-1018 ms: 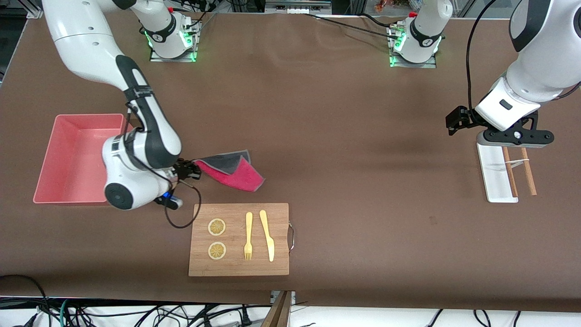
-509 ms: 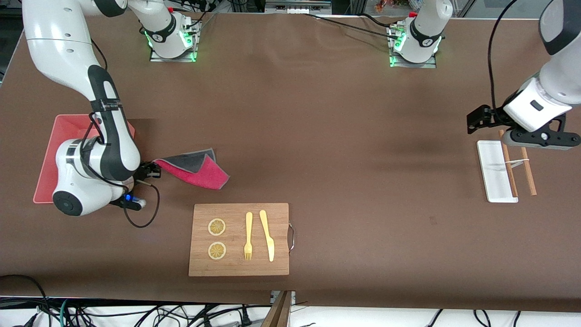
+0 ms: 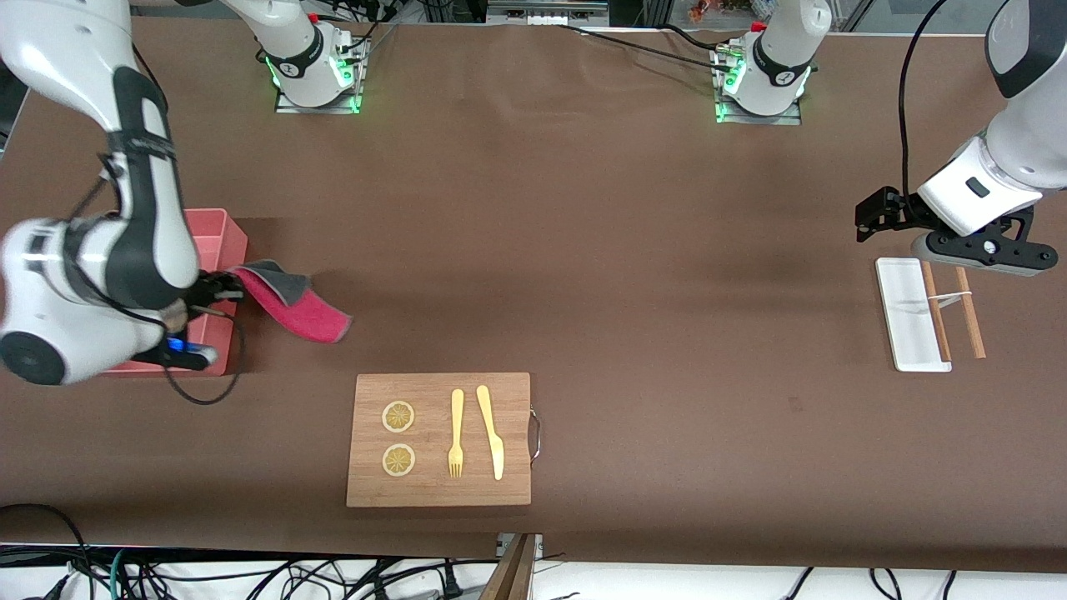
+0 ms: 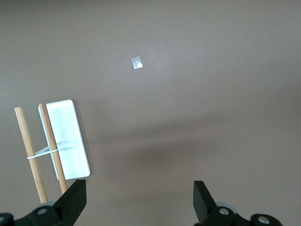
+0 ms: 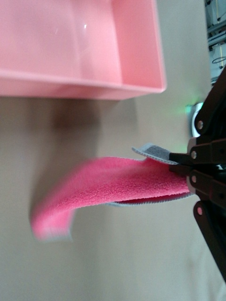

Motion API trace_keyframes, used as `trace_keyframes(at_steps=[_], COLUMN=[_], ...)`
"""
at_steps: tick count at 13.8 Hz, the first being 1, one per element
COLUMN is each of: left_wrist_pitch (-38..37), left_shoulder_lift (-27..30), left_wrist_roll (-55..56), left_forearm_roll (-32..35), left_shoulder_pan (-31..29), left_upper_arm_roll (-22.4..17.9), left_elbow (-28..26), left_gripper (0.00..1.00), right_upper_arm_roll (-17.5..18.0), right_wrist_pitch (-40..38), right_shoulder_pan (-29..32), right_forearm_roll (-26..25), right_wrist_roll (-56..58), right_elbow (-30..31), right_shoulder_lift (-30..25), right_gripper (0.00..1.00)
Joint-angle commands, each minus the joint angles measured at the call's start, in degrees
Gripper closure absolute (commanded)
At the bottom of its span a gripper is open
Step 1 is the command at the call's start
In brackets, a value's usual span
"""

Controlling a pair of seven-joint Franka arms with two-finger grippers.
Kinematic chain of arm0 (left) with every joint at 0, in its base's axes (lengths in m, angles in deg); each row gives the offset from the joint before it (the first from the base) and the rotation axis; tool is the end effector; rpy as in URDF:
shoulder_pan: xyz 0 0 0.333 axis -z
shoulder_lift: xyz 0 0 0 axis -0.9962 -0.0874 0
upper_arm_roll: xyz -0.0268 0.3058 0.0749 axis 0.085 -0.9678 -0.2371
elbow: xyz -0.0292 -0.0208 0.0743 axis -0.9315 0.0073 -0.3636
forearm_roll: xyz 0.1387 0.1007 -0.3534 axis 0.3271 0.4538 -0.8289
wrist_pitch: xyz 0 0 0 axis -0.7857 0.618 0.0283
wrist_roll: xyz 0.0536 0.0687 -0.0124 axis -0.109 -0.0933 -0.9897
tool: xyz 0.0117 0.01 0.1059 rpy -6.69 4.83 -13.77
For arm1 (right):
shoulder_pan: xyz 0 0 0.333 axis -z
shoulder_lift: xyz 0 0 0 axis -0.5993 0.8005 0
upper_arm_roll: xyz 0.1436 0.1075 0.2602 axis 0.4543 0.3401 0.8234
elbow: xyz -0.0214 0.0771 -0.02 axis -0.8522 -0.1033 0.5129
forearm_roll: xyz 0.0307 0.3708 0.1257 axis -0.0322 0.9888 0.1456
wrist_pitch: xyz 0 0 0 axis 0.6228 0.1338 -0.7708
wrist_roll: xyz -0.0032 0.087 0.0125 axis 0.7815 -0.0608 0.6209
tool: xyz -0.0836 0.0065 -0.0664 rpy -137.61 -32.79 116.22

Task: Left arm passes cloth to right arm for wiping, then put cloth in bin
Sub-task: 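Carry the cloth with the right gripper into the pink bin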

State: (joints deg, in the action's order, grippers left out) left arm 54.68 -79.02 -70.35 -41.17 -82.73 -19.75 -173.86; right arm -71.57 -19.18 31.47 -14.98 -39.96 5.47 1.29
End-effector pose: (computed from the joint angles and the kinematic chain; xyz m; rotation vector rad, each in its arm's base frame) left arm 0.5720 -0.0407 0.5558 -3.0925 0.2633 0.0612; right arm 0.6559 0.0119 0.3840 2.9805 -0.2096 -0.9238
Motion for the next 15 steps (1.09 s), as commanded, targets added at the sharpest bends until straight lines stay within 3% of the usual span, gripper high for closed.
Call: trace_keyframes(at_steps=[1, 5, 9, 12, 15], left_wrist_pitch=[-0.59, -0.59, -0.59, -0.59, -0.59], left_shoulder_lift=[0.19, 0.28, 0.19, 0.19, 0.19], left_wrist_roll=[-1.22, -1.39, -1.31, -1.22, -1.31], left_forearm_roll=[1.15, 1.15, 1.15, 1.15, 1.15], left_shoulder_pan=[0.47, 0.38, 0.38, 0.38, 0.38], left_upper_arm_roll=[-0.48, -1.00, -1.00, -1.00, -1.00], left_elbow=[0.38, 0.38, 0.38, 0.38, 0.38], left_gripper=[0.00, 0.00, 0.00, 0.00, 0.00], right_upper_arm_roll=[-3.44, -11.69, -18.11, -19.18, -19.18], right_wrist_pitch=[-7.84, -14.62, -14.99, -10.00, -3.67], right_shoulder_pan=[0.51, 0.51, 0.51, 1.47, 1.65], right_forearm_roll=[-0.67, -0.84, -5.23, -6.21, -6.38], right_wrist_roll=[5.06, 15.50, 27.37, 30.03, 30.03], right_elbow=[-5.71, -7.66, -7.66, -6.26, -0.91], right_shoulder_lift=[-1.58, -5.44, -5.45, -3.18, -2.46], right_gripper=[1.00, 1.00, 1.00, 1.00, 1.00])
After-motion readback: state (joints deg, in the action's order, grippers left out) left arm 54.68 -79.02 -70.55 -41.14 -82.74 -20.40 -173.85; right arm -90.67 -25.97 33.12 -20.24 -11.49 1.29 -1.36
